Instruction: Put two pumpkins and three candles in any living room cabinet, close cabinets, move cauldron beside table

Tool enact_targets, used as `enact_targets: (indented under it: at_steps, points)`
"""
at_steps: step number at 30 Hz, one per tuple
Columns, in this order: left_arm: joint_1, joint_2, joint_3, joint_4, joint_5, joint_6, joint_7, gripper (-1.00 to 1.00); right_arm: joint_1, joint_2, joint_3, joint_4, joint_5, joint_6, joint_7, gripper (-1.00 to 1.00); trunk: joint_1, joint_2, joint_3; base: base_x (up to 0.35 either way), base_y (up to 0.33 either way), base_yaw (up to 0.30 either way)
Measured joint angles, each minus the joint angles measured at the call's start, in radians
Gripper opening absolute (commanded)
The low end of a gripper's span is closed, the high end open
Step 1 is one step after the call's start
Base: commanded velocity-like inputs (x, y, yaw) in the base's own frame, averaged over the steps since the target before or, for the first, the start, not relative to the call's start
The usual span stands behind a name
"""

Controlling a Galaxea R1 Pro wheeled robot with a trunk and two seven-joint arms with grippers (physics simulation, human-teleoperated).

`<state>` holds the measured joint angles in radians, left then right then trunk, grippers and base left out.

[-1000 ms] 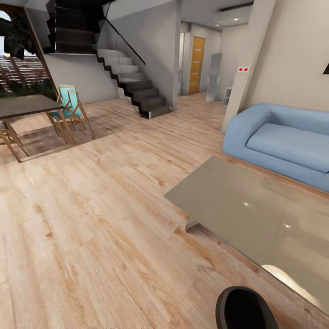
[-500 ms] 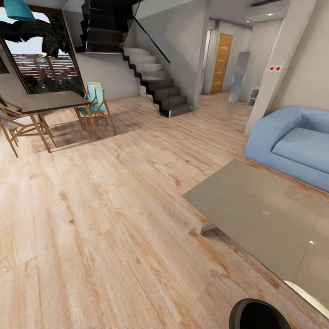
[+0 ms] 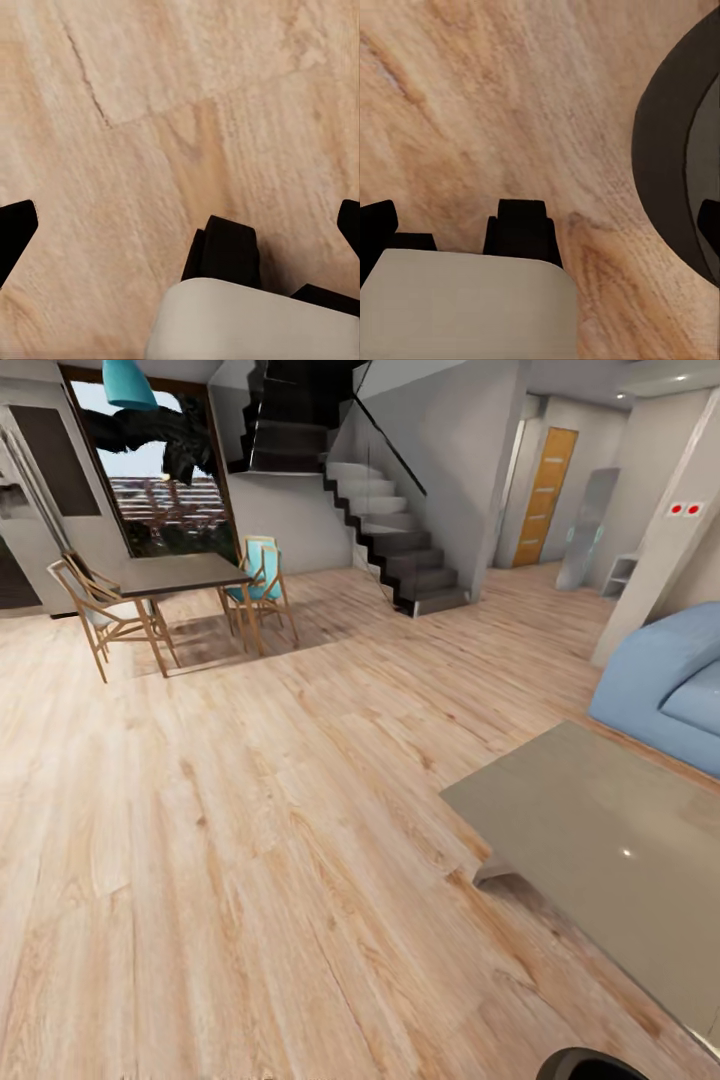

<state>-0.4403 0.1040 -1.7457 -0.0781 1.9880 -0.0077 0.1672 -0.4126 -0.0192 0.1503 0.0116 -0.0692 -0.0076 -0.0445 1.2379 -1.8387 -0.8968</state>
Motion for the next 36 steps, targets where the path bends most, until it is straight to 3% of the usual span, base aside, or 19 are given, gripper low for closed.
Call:
enact_targets:
  at_steps: [36]
  points:
    - [0.015, -0.004, 0.001, -0.003, 0.002, 0.0, -0.005, 1.0, 0.0, 0.002, 0.0, -0.001, 0.004, 0.002, 0.0, 1.0, 0.0, 0.0, -0.002, 0.0, 0.0, 0.288]
